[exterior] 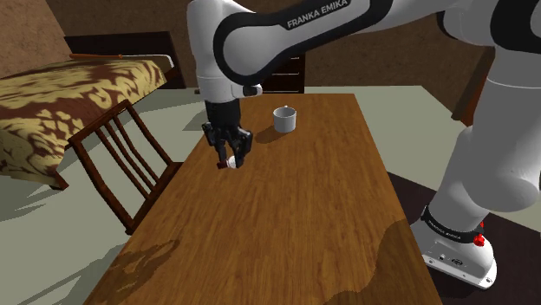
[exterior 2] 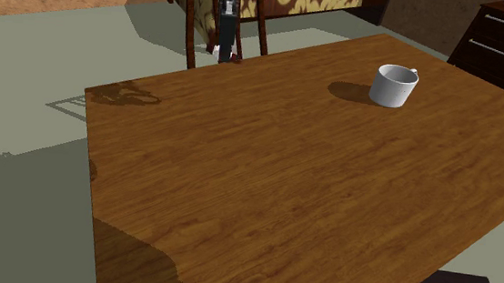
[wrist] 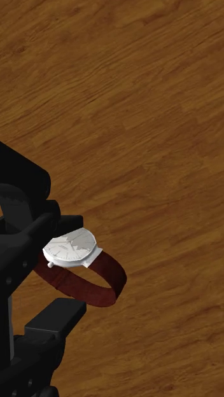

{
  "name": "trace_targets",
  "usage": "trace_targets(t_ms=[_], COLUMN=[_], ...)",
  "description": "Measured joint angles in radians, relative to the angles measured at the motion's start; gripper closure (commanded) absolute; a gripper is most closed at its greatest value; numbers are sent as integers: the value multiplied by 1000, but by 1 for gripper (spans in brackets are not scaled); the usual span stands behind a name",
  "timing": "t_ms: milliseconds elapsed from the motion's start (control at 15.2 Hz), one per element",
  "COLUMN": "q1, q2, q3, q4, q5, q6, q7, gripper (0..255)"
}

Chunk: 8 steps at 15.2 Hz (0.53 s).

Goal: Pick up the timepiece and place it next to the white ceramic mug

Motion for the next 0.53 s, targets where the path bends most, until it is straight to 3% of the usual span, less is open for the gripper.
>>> trace_targets(t_ms=[528], q1=[-101], q2=[12], q3=[-74], q4=[24], q5=[9], q6=[-28], q7=[-177], gripper=[255])
